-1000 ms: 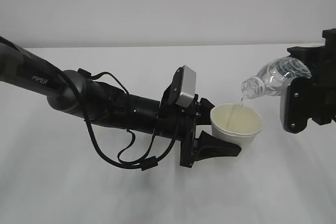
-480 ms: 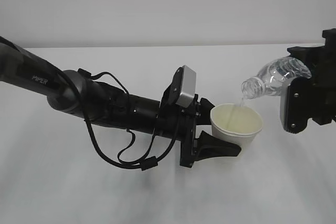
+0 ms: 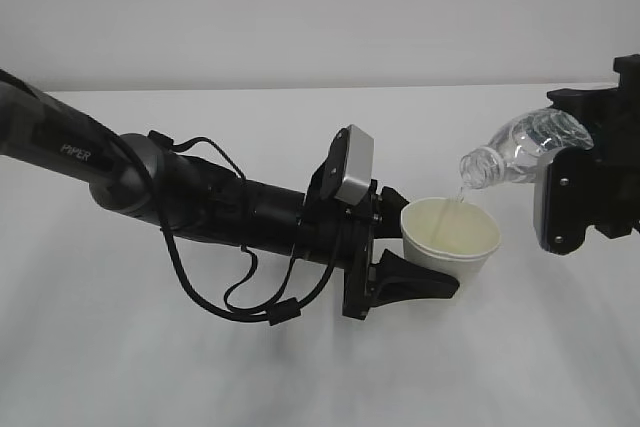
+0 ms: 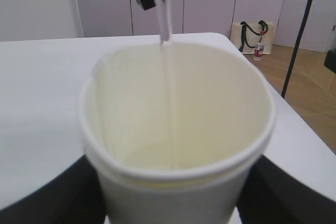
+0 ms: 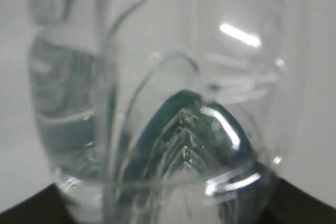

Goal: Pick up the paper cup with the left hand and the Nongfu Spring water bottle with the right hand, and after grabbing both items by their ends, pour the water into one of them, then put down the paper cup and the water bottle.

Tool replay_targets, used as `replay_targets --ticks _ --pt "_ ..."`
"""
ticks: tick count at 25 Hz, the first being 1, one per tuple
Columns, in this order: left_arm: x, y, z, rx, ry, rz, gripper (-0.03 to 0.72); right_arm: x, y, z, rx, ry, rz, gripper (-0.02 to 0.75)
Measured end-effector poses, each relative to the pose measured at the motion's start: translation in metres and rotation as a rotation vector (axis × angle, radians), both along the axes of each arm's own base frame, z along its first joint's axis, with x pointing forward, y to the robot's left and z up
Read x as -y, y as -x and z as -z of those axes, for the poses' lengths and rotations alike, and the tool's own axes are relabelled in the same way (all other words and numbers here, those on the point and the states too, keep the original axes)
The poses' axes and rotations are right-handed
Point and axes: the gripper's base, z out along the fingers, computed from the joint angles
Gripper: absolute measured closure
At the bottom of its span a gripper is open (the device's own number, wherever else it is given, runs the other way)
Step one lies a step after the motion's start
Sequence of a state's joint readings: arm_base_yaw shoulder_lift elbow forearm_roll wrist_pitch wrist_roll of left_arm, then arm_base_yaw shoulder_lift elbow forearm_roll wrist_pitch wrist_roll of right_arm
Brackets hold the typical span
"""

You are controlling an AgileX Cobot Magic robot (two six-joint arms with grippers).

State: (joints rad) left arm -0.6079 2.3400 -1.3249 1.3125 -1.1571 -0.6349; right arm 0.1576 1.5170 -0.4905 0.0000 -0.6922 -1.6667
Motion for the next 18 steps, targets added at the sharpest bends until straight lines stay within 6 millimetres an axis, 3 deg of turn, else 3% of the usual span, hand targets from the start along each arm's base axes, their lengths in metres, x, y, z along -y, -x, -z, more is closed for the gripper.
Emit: replay_targets --ticks 18 --pt "0.0000 0.0000 0.0000 0.000 0.000 0.000 0.207 0.0000 0.0000 0.0000 0.001 0.005 -0.001 0.310"
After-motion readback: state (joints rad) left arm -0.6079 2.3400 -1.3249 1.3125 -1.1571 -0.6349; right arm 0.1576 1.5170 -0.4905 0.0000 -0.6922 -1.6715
